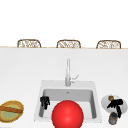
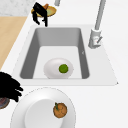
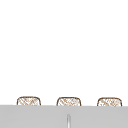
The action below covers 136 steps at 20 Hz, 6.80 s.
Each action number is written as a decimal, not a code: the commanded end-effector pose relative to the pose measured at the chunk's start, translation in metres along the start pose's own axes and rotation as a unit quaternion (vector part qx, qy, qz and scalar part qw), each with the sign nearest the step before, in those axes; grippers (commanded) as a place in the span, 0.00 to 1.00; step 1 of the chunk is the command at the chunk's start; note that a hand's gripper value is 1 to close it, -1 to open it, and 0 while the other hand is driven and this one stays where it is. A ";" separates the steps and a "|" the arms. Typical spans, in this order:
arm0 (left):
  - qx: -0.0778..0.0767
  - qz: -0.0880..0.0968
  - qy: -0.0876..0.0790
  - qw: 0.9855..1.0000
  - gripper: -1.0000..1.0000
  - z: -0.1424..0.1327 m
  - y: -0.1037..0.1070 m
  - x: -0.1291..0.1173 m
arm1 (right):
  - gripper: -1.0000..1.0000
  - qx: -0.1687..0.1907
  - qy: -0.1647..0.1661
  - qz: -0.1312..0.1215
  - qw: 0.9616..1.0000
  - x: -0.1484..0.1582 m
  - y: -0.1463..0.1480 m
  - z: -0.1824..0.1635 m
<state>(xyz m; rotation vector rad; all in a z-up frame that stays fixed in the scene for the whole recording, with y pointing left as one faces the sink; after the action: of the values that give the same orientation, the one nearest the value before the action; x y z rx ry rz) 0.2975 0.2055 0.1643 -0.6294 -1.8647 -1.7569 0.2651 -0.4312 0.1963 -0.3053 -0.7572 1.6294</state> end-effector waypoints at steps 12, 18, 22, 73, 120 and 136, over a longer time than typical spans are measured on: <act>0.000 0.000 0.000 1.000 0.50 0.000 0.000 0.000 | 0.00 -0.001 0.037 -0.014 0.999 -0.001 -0.043 -0.004; 0.000 0.000 0.000 1.000 0.50 0.000 0.000 0.000 | 0.00 -0.008 0.055 -0.017 0.998 0.003 -0.059 -0.014; 0.000 0.000 0.000 1.000 0.50 0.000 0.000 0.000 | 0.00 -0.007 0.077 -0.015 0.997 0.013 -0.068 -0.030; 0.000 0.000 0.000 1.000 0.50 0.000 0.000 0.000 | 0.00 -0.301 0.119 0.088 0.942 0.212 -0.237 -0.199; 0.000 0.000 0.000 1.000 0.50 0.000 0.000 0.000 | 0.00 0.118 0.112 -0.013 0.987 0.199 -0.340 -0.387; 0.000 0.000 0.000 1.000 0.50 0.000 0.000 0.000 | 1.00 0.237 0.235 0.018 0.942 0.242 -0.364 -0.380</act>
<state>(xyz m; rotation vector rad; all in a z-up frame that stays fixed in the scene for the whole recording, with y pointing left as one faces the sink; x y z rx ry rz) 0.2975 0.2055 0.1643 -0.6294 -1.8647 -1.7569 0.7137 -0.0984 0.1682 -0.3661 0.0294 1.6092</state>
